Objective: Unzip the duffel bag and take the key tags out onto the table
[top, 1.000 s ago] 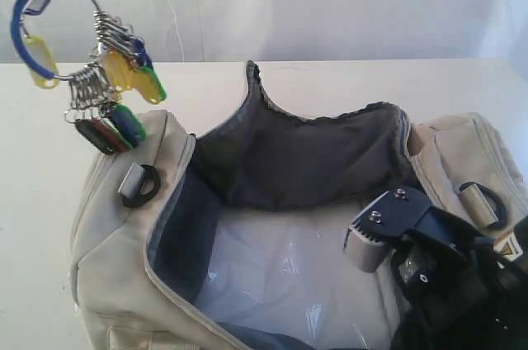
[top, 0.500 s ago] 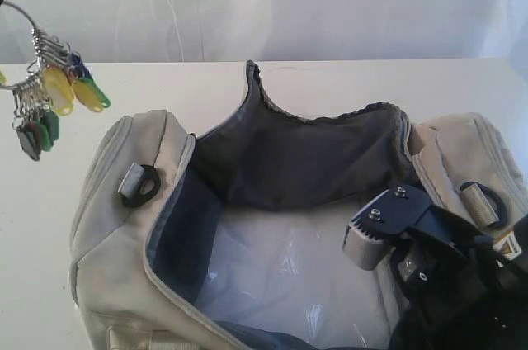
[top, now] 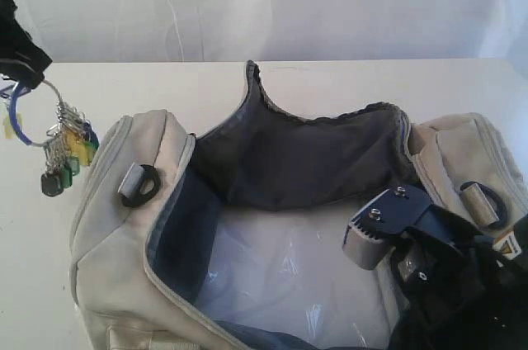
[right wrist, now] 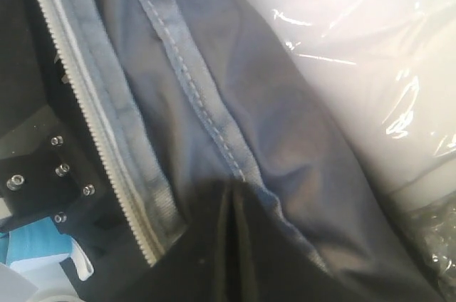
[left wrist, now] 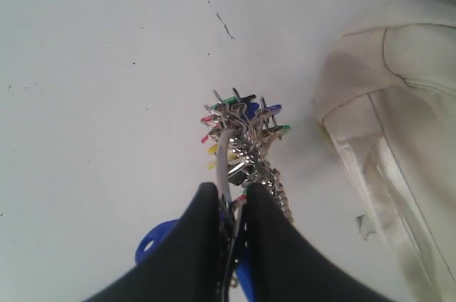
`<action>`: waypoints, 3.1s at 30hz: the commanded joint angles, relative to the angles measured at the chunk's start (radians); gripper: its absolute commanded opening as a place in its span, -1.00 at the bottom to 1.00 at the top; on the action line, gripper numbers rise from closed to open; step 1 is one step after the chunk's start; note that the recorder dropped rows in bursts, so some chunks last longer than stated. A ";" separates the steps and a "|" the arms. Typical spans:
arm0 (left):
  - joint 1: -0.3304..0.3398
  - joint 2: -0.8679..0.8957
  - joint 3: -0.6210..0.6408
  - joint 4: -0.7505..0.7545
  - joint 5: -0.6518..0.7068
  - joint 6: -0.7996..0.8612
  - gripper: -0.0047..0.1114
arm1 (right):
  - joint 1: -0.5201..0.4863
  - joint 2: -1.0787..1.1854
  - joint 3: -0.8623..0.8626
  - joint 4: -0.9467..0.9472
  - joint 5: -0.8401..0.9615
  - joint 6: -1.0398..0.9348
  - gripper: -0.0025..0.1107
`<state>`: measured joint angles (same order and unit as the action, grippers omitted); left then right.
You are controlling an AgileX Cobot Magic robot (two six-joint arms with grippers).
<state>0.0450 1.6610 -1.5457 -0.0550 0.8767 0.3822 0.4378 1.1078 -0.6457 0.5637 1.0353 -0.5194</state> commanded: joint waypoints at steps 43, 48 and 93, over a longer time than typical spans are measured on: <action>0.002 0.095 -0.002 -0.126 0.128 -0.034 -0.02 | 0.003 -0.009 0.004 -0.105 -0.068 0.151 -0.90; 0.002 0.031 -0.002 -0.358 0.344 0.044 -0.43 | 0.003 -0.016 -0.077 -0.066 -0.090 0.151 -0.21; 0.000 -1.190 0.556 -0.506 0.140 0.110 -0.92 | 0.003 -0.417 -0.170 -0.377 -0.521 0.388 -0.96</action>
<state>0.0450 0.4773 -0.9960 -0.5514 1.0176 0.5030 0.4383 0.6955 -0.8058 0.1845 0.5221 -0.1384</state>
